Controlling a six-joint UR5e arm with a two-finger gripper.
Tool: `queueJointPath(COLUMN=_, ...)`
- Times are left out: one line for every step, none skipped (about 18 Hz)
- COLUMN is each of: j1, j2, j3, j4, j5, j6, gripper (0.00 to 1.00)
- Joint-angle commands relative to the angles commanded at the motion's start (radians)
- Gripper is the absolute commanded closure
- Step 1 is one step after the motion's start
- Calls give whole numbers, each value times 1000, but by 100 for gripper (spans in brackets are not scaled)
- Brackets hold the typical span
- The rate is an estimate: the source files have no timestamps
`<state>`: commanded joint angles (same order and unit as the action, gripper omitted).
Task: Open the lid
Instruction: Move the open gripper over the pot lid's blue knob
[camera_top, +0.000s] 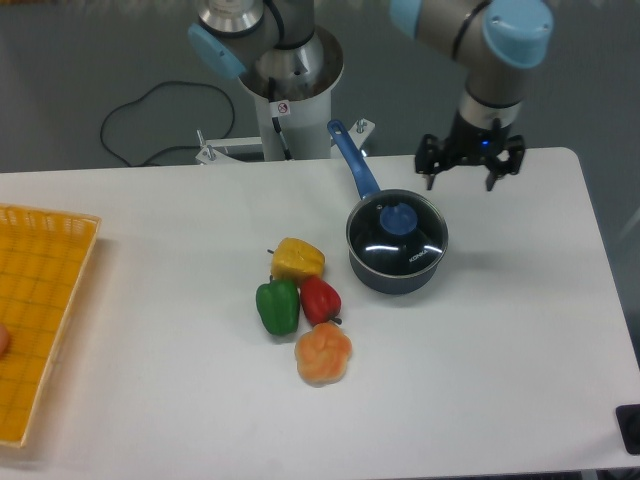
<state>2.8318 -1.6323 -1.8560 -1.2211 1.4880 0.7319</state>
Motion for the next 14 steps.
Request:
queueJointPath(j1=-6, j2=6, j3=-8, j4=2, j5=-14, j6=-14, gripper=0)
queueJointPath(j1=-12, j2=12, j3=-11, j4=2, j5=-26, j6=-19, gripper=0)
queueJointPath(j1=-14, j2=18, j3=-14, j4=2, j5=-35, j6=-26, gripper=0)
queueJointPath(j1=-14, j2=20, j3=-15, j4=2, j5=-38, j6=-32, gripper=0)
queueJointPath(j1=-18, j2=20, j3=-18, j4=5, j5=-38, j6=-42, gripper=0)
queueJointPath(j1=-21, j2=19, j3=-29, j4=12, j5=-38, j6=-63, gripper=0)
queueJointPath(j1=-26, j2=17, j3=-35, j4=17, j5=-38, j6=-74, gripper=0)
queueJointPath(j1=-41, j2=12, j3=-34, j4=17, j5=-35, j6=-81, gripper=0)
queueJointPath(j1=-49, j2=8, j3=-35, j4=17, j5=-32, j6=-92, gripper=0)
queueJointPath(j1=-55, j2=3, j3=-35, j4=18, j5=-26, j6=-107, gripper=0)
queueJointPath(j1=-66, j2=-9, j3=-35, j4=20, j5=-20, j6=-129, gripper=0)
queueJointPath(j1=-75, j2=-17, j3=-34, j4=32, j5=-14, j6=-146, gripper=0)
queueJointPath(j1=-84, j2=-21, j3=-34, j4=44, j5=-8, j6=-158, gripper=0)
queueJointPath(j1=-89, j2=-27, j3=-34, j4=48, j5=-2, j6=-166, gripper=0)
